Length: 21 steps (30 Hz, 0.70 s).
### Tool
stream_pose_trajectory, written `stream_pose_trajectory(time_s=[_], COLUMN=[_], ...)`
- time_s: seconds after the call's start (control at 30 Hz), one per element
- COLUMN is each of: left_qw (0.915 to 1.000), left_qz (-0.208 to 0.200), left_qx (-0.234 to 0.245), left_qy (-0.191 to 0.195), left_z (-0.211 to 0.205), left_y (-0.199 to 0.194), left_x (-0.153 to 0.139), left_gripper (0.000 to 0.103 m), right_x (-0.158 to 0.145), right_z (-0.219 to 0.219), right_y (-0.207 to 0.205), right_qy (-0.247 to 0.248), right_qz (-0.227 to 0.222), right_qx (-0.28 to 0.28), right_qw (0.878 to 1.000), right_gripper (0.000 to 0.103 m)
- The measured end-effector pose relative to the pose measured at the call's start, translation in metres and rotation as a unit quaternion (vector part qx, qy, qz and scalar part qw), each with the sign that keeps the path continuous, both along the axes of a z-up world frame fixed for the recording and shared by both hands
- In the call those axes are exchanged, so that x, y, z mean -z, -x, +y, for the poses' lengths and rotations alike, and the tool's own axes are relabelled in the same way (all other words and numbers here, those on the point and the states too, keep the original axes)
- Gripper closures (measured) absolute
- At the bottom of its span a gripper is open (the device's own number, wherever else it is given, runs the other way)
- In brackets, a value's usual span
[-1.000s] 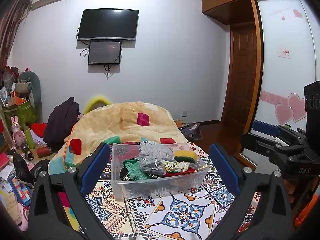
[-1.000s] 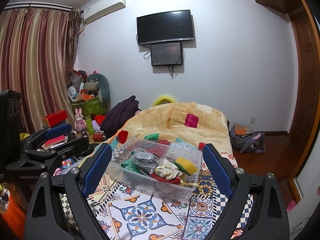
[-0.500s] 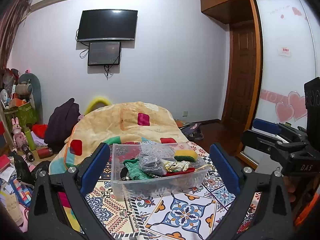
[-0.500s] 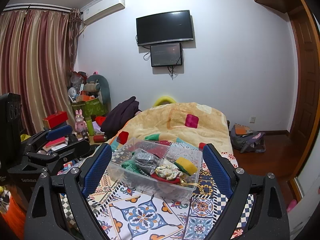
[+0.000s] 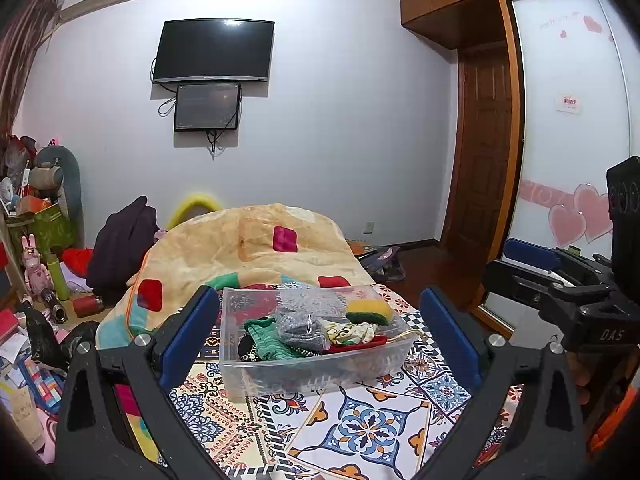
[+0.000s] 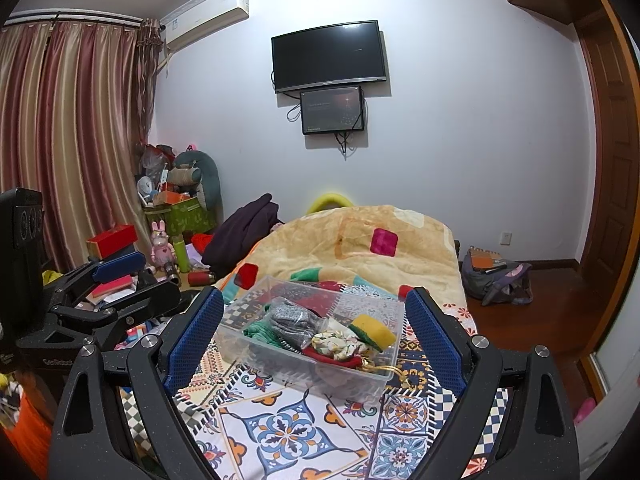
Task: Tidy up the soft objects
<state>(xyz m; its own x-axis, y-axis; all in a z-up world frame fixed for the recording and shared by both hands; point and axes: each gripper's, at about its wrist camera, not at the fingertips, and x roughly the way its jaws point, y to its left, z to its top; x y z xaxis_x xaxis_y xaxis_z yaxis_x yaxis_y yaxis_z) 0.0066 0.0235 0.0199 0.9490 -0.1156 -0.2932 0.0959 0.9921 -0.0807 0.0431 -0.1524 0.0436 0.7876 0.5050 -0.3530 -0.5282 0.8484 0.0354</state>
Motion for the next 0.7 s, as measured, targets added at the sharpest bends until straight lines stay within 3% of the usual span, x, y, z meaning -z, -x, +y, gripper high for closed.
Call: stream_pose_trajectory(time_s=[0.7], left_qw=[1.0000], left_qz=[0.002], left_qx=[0.005], left_qy=[0.004], left_z=[0.0016], left_y=[0.0039], left_x=[-0.0004], left_gripper=[0.001], right_x=[-0.0023], right_z=[-0.0008], right_y=[0.0008], right_qy=[-0.007], right_qz=[0.000], right_qx=[0.005], right_qw=[1.000], right_gripper=[0.001])
